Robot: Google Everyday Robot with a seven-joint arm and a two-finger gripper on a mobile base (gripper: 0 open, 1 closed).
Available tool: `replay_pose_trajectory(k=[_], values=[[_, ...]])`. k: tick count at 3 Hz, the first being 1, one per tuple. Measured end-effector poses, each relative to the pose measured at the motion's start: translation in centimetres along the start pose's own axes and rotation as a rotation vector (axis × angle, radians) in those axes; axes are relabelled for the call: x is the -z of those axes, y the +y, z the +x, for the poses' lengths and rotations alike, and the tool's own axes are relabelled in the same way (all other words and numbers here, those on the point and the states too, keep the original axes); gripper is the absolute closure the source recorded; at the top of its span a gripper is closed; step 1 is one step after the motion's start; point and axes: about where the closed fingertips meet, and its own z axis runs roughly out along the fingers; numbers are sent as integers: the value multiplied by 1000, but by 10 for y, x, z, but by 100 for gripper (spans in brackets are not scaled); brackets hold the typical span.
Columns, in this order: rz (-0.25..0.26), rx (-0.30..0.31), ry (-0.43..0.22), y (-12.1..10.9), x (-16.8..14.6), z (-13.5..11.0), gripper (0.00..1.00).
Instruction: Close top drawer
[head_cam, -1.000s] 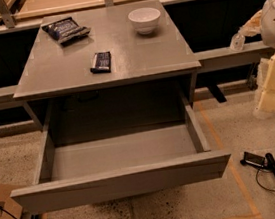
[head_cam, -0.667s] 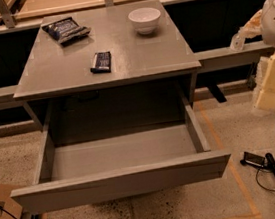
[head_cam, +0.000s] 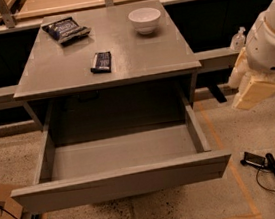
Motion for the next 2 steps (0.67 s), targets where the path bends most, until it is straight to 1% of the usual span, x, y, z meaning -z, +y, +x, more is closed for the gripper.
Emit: replay_pose_trajectory(k=[1,2], values=[[3,1,0,1,1,-1,80],[4,21,19,0,1,-3,100]])
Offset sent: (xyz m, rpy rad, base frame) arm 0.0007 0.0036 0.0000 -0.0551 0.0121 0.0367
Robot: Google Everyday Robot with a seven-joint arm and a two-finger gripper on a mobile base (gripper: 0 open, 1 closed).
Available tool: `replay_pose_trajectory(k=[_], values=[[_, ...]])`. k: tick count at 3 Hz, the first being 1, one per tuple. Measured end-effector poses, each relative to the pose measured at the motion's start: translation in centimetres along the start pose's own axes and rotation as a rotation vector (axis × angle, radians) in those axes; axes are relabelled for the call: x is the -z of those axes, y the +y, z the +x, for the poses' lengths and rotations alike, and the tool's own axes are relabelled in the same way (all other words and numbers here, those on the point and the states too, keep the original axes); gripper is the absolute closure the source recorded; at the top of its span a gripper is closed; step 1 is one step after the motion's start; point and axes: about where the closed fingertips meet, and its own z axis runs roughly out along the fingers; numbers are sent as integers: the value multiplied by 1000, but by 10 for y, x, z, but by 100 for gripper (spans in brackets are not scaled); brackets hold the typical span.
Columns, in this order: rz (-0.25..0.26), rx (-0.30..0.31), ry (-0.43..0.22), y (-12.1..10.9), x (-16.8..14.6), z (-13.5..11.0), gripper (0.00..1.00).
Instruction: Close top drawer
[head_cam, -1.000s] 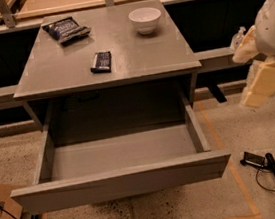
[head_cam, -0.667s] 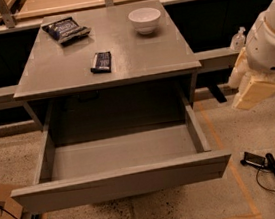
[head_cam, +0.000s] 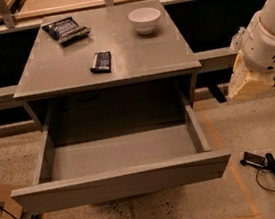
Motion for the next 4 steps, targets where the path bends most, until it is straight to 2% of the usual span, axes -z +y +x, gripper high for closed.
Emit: replay_pose_trajectory(k=[1,2,3,4], values=[[-119,-7,6,29,-59,11,100],[-233,-37,14,69,-129,25,100],[-308,-64,24,103,-193,40,100],[-363,-141,-6,126,-251,56,100]])
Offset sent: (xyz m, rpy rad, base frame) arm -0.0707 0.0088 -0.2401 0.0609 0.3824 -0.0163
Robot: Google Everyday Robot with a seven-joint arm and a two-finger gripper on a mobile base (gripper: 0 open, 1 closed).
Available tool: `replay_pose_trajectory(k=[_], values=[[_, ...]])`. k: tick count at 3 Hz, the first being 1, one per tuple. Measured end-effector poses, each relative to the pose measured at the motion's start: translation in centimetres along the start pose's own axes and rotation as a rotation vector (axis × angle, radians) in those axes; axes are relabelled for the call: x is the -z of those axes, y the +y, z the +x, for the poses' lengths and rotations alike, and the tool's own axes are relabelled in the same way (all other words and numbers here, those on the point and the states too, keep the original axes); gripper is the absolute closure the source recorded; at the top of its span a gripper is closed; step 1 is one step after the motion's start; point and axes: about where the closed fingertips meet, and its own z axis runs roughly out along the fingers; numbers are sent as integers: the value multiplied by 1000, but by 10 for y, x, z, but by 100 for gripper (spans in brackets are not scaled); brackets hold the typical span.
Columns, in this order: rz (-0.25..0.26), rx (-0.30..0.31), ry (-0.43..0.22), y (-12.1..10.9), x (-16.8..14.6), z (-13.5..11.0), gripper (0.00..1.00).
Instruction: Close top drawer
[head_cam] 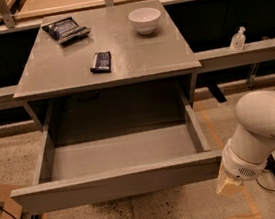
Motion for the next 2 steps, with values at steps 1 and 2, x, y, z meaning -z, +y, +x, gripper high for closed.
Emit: replay_pose_trajectory(k=[1,2], values=[[-1,-33,-67,-26,-37,-4,100],[39,-21,-122,-45,-38,-19,100]])
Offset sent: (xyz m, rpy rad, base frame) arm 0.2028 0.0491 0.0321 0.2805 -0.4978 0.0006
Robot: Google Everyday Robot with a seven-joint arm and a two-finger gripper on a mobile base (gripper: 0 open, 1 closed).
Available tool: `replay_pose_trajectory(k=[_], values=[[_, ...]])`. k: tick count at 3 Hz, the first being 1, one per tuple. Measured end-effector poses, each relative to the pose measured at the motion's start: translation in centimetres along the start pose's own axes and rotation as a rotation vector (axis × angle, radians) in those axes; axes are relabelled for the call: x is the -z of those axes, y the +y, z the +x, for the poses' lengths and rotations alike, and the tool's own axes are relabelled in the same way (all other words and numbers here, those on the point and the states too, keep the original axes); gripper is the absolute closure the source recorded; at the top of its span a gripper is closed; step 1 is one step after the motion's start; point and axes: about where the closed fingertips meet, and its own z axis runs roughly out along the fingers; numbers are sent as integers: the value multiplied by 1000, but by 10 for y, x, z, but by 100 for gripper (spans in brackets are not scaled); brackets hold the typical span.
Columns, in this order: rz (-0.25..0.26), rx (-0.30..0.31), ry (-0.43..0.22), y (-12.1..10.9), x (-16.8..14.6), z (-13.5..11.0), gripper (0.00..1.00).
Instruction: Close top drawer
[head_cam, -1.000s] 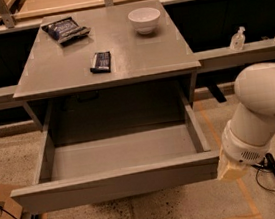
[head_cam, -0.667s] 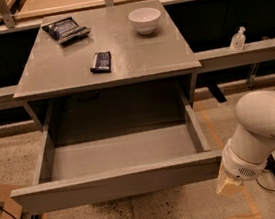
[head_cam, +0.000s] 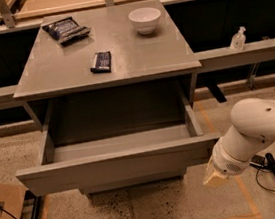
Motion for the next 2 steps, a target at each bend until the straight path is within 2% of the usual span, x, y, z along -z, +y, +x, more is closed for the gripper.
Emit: replay_pose_trajectory(k=[1,2], values=[[0,0,0,0,0,0,100],[40,38,-43,-16,-4,-24,100]])
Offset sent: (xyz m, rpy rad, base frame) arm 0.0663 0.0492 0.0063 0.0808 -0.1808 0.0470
